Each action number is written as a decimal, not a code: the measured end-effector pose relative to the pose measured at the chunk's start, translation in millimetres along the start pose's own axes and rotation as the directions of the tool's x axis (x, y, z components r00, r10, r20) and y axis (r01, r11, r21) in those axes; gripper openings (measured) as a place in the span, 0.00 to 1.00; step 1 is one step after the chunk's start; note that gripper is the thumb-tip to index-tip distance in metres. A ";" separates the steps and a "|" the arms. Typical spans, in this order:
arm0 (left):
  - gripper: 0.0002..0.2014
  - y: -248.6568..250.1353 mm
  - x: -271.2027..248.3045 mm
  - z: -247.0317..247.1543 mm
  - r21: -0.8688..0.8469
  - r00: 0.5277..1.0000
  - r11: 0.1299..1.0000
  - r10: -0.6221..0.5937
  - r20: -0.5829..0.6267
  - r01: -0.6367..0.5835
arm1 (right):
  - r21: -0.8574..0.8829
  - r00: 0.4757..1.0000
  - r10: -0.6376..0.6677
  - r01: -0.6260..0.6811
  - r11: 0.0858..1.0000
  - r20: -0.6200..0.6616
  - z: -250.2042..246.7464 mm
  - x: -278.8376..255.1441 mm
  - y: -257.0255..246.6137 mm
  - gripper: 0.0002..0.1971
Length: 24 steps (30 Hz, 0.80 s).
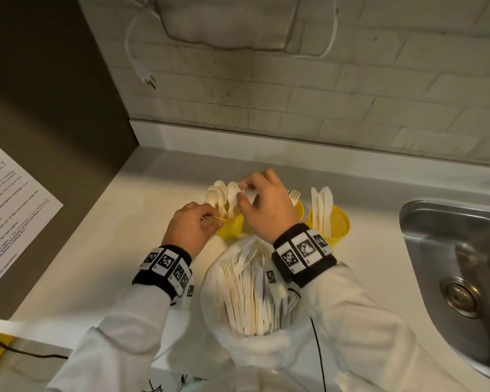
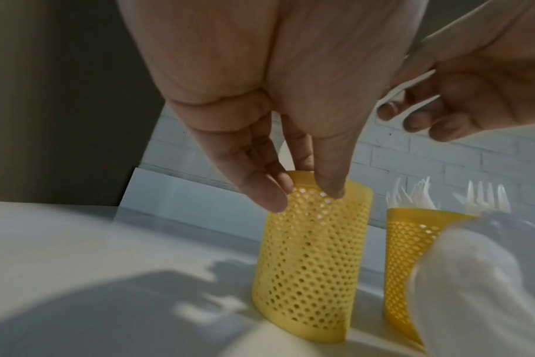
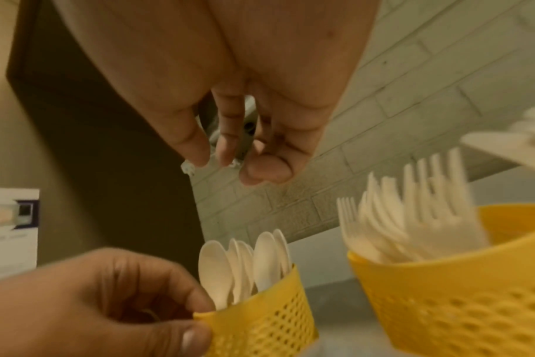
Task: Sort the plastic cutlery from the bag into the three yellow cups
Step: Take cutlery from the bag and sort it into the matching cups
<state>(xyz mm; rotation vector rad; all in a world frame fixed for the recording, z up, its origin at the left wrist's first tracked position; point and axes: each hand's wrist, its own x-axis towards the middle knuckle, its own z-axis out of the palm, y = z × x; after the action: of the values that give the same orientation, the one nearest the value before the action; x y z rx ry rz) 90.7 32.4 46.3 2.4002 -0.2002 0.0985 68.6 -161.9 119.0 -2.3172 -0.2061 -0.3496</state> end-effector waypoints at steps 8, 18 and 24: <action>0.13 17.0 -5.4 4.8 0.001 0.998 0.999 -0.042 0.050 0.042 | 0.015 0.999 0.027 -0.027 1.000 -0.021 -42.2 -52.1 19.5 0.02; 0.18 73.5 -66.0 6.9 0.023 0.975 0.999 -0.037 0.219 0.033 | -0.137 0.873 0.105 -0.044 0.990 0.477 -35.7 -112.3 44.4 0.03; 0.12 66.1 -102.5 24.4 0.236 0.857 0.964 -0.222 0.465 0.122 | -0.368 0.789 0.280 -0.074 0.927 0.547 -17.4 -138.6 56.1 0.14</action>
<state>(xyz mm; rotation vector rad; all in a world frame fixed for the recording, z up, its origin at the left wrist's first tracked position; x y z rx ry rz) -21.3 -20.4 58.7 2.5908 -0.2115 -0.6091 -52.0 -219.0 49.5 -2.6926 -0.2393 0.4985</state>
